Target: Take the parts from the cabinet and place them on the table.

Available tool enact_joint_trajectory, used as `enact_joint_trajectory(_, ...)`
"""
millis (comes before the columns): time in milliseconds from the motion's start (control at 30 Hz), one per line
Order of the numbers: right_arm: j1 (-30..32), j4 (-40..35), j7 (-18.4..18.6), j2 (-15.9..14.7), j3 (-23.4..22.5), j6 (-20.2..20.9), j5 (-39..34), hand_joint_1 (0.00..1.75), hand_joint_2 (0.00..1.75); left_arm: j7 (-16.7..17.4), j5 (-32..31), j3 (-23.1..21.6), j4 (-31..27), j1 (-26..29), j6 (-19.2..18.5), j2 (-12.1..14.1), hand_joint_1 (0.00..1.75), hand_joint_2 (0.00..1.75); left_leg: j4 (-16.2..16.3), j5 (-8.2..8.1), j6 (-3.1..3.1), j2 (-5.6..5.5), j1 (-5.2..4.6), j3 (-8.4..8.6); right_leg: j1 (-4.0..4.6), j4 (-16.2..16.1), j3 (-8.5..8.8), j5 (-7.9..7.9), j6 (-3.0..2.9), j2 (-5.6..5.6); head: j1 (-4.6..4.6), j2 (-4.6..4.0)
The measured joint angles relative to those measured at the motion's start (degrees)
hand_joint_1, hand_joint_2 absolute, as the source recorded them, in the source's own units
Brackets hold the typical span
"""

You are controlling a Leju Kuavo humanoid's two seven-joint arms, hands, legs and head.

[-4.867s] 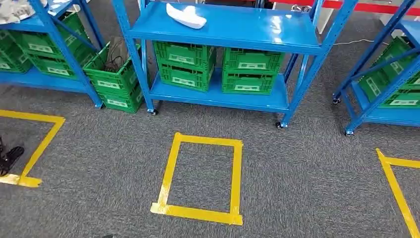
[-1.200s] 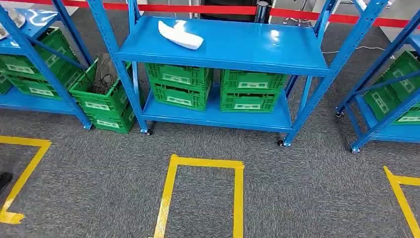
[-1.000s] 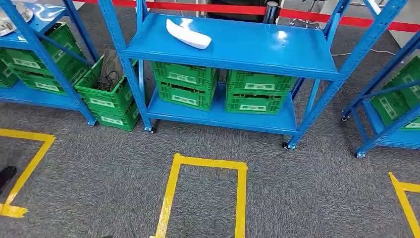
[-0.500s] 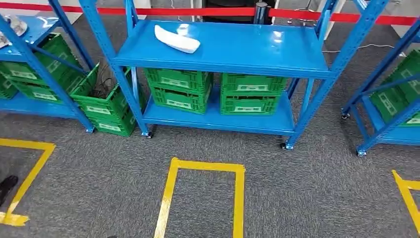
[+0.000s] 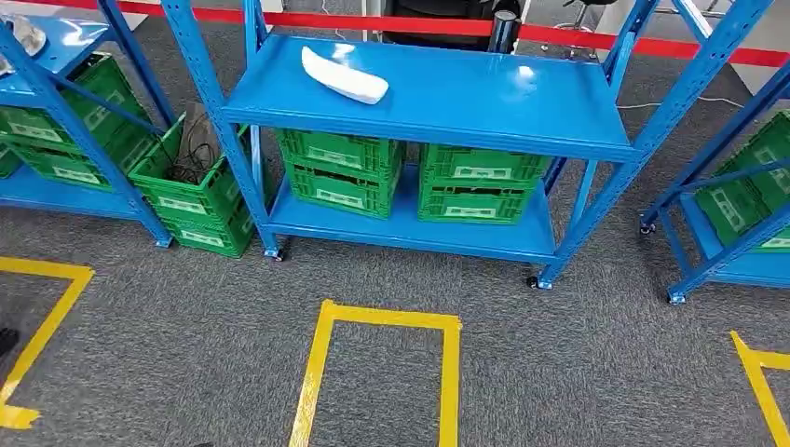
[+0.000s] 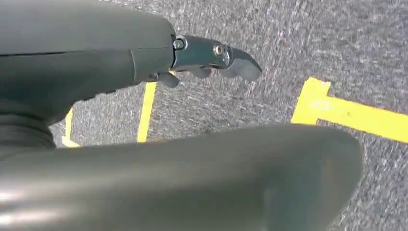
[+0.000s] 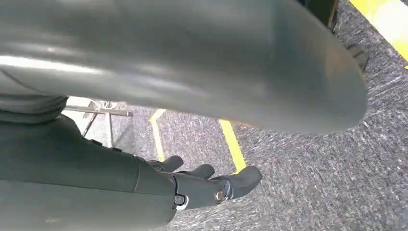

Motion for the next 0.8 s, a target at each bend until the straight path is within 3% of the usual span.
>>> enact_joint_trajectory(33,0.05,0.0,-0.02,0.0,0.0,0.02,-0.02,0.0,0.0,0.02,-0.04,-0.07,0.0,0.08,-0.02,-0.02,0.0,0.0,0.0,-0.2,0.0,-0.07,0.0,0.23,-0.04,0.26,-0.64,0.95,0.01,0.0,0.18,0.0)
enact_joint_trajectory(67,0.1,0.0,-0.07,0.0,0.0,0.02,-0.11,0.0,0.0,0.04,-0.2,-0.15,0.02,0.11,-0.15,-0.07,0.0,0.0,0.01,-0.5,-0.09,-0.18,0.0,0.65,-0.07,-2.21,0.0,3.41,-0.07,0.0,0.4,0.0)
enact_joint_trajectory(133,0.22,0.02,-0.07,-0.04,0.0,0.02,-0.24,0.0,0.0,0.24,-0.44,-0.31,0.02,0.05,-0.26,-0.13,0.0,0.0,0.0,-1.05,-0.29,-0.34,-0.06,1.63,0.03,-11.24,3.47,9.3,-0.65,0.0,0.84,0.0)
enact_joint_trajectory(167,0.22,0.02,-0.07,-0.07,0.0,0.02,-0.31,0.0,0.0,0.26,-0.55,-0.35,0.02,0.06,-0.28,-0.17,0.0,0.0,-0.05,-1.41,-0.45,-0.32,-0.05,1.78,0.25,-16.52,5.45,11.64,-1.22,0.0,1.16,0.0)
enact_joint_trajectory(200,0.12,0.07,0.07,-0.26,0.0,0.04,-0.37,0.0,0.0,0.35,-0.67,-0.37,0.0,-0.01,-0.28,-0.26,0.0,0.0,-0.16,-1.79,-0.91,-0.21,-0.22,1.44,0.61,-17.11,6.0,10.33,-1.73,-0.14,1.14,0.0)
enact_joint_trajectory(233,-0.14,0.04,0.07,-0.24,0.0,0.07,-0.39,0.0,0.0,0.53,-0.85,-0.42,0.0,-0.07,-0.26,-0.22,0.0,0.0,-0.09,-2.03,-1.27,-0.23,-0.07,1.28,0.75,-17.36,6.87,10.35,-2.02,-0.05,1.14,0.0)
enact_joint_trajectory(300,-0.09,0.04,0.2,-0.33,0.0,0.07,-0.55,0.0,0.0,0.74,-1.05,-0.57,0.0,-0.12,-0.26,-0.37,0.0,0.0,-0.34,-2.11,-1.81,-0.07,0.14,1.67,1.06,-17.18,6.89,10.11,-2.6,0.06,1.12,0.0)
enact_joint_trajectory(367,-0.1,0.02,0.26,-0.35,0.0,0.07,-0.61,0.0,0.0,0.94,-1.09,-0.81,-0.09,-0.19,-0.24,-0.39,0.0,0.0,0.11,-2.69,-2.32,-0.02,0.07,2.33,0.39,-18.9,8.26,10.61,-3.26,-0.01,1.12,0.0)
enact_joint_trajectory(433,-0.03,0.02,0.26,-0.39,0.0,0.05,-0.63,0.0,0.0,1.09,-1.11,-0.92,-0.07,-0.19,-0.24,-0.39,0.0,0.0,6.08,-5.74,-2.55,-0.01,0.03,-0.97,0.36,-19.23,8.74,10.34,-3.91,-0.15,0.22,0.0)
enact_joint_trajectory(467,-0.07,0.02,0.26,-0.37,0.0,0.07,-0.66,0.0,0.0,1.16,-1.11,-1.03,-0.07,-0.16,-0.24,-0.39,0.0,0.0,11.6,-7.95,-2.69,0.0,0.17,-4.24,0.39,-19.19,8.82,10.11,-4.04,-0.15,-0.28,0.0)
enact_joint_trajectory(500,-0.04,0.02,0.26,-0.35,0.0,0.13,-0.66,0.0,0.0,1.18,-1.11,-1.16,-0.07,-0.07,-0.24,-0.42,0.0,0.0,15.69,-9.14,-2.84,-0.01,0.17,-6.88,0.42,-19.17,8.91,9.88,-4.12,-0.14,-0.37,0.0)
enact_joint_trajectory(533,-0.08,0.02,0.26,-0.35,0.0,0.13,-0.68,0.0,0.0,1.18,-1.11,-1.29,-0.04,0.07,-0.24,-0.39,0.0,0.0,18.01,-9.05,-2.86,0.0,0.16,-8.77,0.43,-19.08,9.07,9.65,-4.08,-0.02,-0.5,0.0)
enact_joint_trajectory(567,-0.06,0.02,0.28,-0.33,0.0,0.13,-0.68,0.0,0.0,1.18,-1.11,-1.33,-0.04,0.11,-0.22,-0.39,0.0,0.0,17.5,-7.7,-2.84,0.01,0.17,-9.14,0.42,-19.0,9.37,9.35,-4.03,0.1,-0.83,0.0)
enact_joint_trajectory(600,0.0,0.02,0.28,-0.33,0.0,0.13,-0.68,0.0,0.0,1.18,-1.11,-1.33,-0.04,0.11,-0.22,-0.37,0.0,0.0,15.15,-5.56,-2.77,0.01,0.17,-8.45,0.4,-18.85,9.75,9.01,-3.88,0.13,-1.09,0.0)
enact_joint_trajectory(667,0.07,0.04,0.37,-0.26,0.0,0.11,-0.72,0.0,0.0,1.2,-1.2,-1.4,-0.04,0.03,-0.22,-0.17,0.0,0.0,4.42,1.07,-2.45,0.08,0.17,-3.91,0.38,-18.48,10.9,7.92,-3.38,0.13,-1.61,0.0)
enact_joint_trajectory(700,0.18,0.04,0.44,-0.26,0.0,0.02,-0.74,0.0,0.0,1.27,-1.22,-1.48,-0.02,0.09,-0.26,-0.15,0.0,0.0,1.79,0.79,-2.26,0.15,0.06,-2.49,0.53,-18.37,10.15,7.39,-2.95,0.05,-1.81,0.0)
enact_joint_trajectory(733,-0.04,0.04,0.46,-0.26,0.0,-0.11,-0.74,0.0,0.0,1.27,-1.29,-1.57,-0.04,-0.07,-0.24,-0.17,0.0,0.0,1.19,0.4,-2.16,0.06,-0.03,-1.62,0.77,-18.05,10.46,6.69,-2.51,0.17,-1.81,0.0)
enact_joint_trajectory(800,0.0,0.04,0.57,-0.26,0.0,-0.59,-0.76,0.0,0.0,1.36,-1.38,-1.73,-0.04,-0.04,-0.26,-0.17,0.0,0.0,1.35,0.14,-1.68,0.0,-0.32,-1.42,0.54,-18.38,10.66,6.63,-1.95,0.13,-1.39,0.0)
